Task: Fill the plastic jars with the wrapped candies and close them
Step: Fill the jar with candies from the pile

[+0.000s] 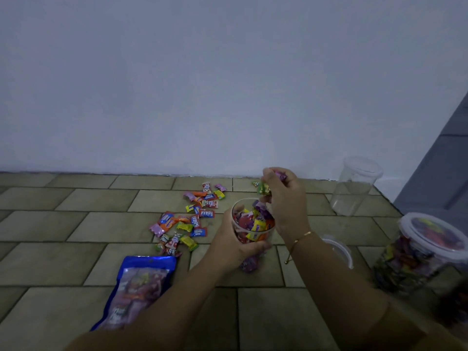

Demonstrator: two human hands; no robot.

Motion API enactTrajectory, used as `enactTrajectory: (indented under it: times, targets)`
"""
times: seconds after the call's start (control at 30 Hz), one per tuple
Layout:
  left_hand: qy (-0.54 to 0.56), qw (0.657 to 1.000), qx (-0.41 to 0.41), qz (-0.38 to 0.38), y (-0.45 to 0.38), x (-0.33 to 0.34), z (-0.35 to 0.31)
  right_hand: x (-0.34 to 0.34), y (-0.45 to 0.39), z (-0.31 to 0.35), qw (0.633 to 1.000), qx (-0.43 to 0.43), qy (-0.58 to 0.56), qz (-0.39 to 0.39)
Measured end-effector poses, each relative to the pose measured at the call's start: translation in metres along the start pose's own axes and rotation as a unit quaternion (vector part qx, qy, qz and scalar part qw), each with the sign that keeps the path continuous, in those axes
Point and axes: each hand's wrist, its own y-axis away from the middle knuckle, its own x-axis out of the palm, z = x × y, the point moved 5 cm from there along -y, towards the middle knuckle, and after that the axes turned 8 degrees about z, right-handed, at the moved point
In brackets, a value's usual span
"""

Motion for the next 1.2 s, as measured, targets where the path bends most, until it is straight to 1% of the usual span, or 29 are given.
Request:
enactTrajectory:
  times: [0.13, 0.33, 0.47, 0.53, 0.7, 0.9, 1.03, 1.13, 1.2]
  targets:
    - [0.007, 1.0, -0.009, 0.002, 0.002, 0.0, 0.002, 0.006, 0.01, 0.004, 0.999, -0.022, 0.015, 0.02]
    - [0.007, 1.0, -0.013, 0.004, 0.004, 0.0, 0.0, 0.006, 0.017, 0.007, 0.997, -0.052, 0.051, 0.023]
    - [-0.003, 1.0, -0.019, 0.001, 0.005, 0.0, -0.001, 0.007, 0.018, 0.005, 0.998, -0.038, 0.052, 0.023]
    - [-0.009, 1.0, -0.021, -0.002, 0.004, -0.001, -0.002, 0.007, 0.018, 0.004, 0.996, -0.035, 0.073, 0.028]
    - [-0.006, 1.0, -0.031, 0.002, 0.004, 0.0, -0.004, 0.011, 0.016, 0.003, 0.992, -0.05, 0.098, 0.053]
    - [-0.006, 1.0, -0.023, 0.006, 0.006, -0.001, 0.0, -0.005, 0.007, -0.008, 0.999, -0.032, -0.005, 0.022]
    - [-0.037, 0.999, -0.018, -0.002, 0.006, -0.004, -0.003, -0.012, 0.017, -0.014, 1.0, -0.008, 0.015, 0.003]
    - [-0.06, 0.997, -0.026, 0.035, 0.007, -0.006, -0.004, -0.023, 0.026, -0.018, 0.999, 0.01, 0.031, -0.033]
    - [-0.055, 0.998, -0.015, 0.038, 0.01, -0.01, -0.002, -0.03, 0.03, -0.018, 0.998, 0.02, 0.03, -0.047]
